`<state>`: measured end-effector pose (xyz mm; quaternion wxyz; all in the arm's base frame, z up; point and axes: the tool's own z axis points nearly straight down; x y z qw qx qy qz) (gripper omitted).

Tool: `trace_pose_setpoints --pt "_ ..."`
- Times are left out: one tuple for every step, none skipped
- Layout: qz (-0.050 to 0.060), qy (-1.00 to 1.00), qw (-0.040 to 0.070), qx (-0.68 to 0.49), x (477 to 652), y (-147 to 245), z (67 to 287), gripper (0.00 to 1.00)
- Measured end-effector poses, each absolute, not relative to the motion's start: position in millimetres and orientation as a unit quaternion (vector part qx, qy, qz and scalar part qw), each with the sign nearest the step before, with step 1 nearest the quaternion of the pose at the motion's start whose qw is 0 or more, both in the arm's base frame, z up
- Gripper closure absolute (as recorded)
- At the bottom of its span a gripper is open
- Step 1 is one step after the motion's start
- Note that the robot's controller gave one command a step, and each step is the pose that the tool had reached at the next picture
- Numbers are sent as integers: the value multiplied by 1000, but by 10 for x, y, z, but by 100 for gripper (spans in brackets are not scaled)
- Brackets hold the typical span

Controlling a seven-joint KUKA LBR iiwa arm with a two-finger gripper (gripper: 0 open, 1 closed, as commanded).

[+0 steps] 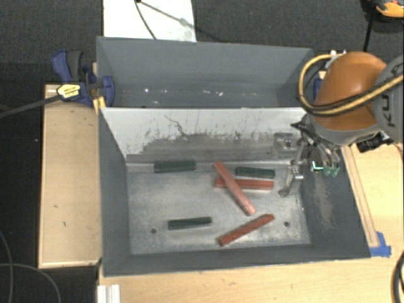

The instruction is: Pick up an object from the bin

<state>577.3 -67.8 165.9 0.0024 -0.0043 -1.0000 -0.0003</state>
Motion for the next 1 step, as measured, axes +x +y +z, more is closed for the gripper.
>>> trace_pose_setpoints --pt "0 -1000 -2 -3 5792 -676 1702 0"
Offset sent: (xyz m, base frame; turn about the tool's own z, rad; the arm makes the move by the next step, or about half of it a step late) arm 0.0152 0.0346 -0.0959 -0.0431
